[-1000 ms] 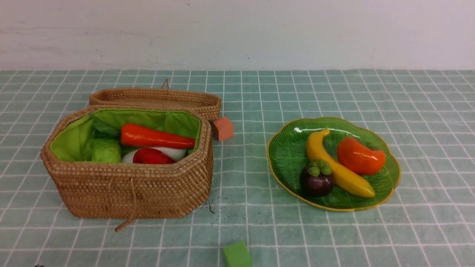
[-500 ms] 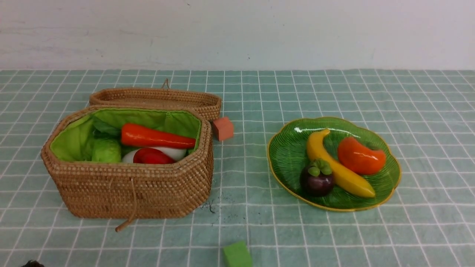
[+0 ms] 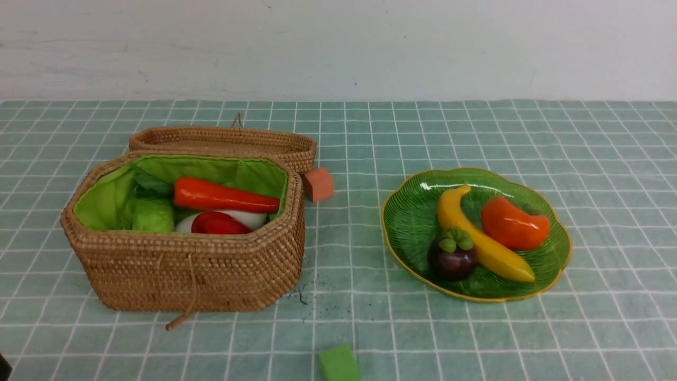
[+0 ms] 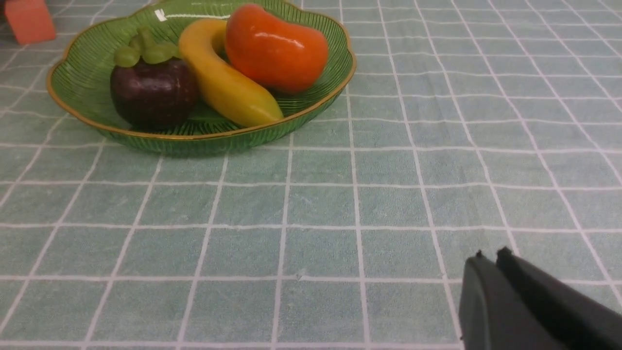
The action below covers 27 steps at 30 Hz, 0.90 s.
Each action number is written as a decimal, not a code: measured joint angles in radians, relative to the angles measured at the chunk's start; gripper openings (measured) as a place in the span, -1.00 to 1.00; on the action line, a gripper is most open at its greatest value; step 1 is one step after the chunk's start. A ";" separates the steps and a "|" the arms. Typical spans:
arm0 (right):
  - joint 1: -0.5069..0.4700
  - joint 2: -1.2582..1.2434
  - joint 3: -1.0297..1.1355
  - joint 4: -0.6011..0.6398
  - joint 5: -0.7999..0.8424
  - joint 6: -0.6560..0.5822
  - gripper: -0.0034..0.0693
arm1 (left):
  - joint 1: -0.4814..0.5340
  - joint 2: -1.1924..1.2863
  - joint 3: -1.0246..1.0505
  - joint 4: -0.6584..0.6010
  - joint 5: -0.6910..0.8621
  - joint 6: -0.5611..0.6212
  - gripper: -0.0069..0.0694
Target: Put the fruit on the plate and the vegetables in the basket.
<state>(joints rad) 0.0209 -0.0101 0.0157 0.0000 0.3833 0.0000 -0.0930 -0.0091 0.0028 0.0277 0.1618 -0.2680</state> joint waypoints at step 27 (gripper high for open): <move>0.000 -0.001 0.000 0.000 0.000 0.000 -0.76 | 0.025 0.000 0.029 -0.028 0.212 -0.013 -0.85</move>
<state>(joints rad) 0.0209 -0.0112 0.0157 0.0000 0.3833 0.0000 -0.0680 -0.0091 0.0317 0.0000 0.3743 -0.2806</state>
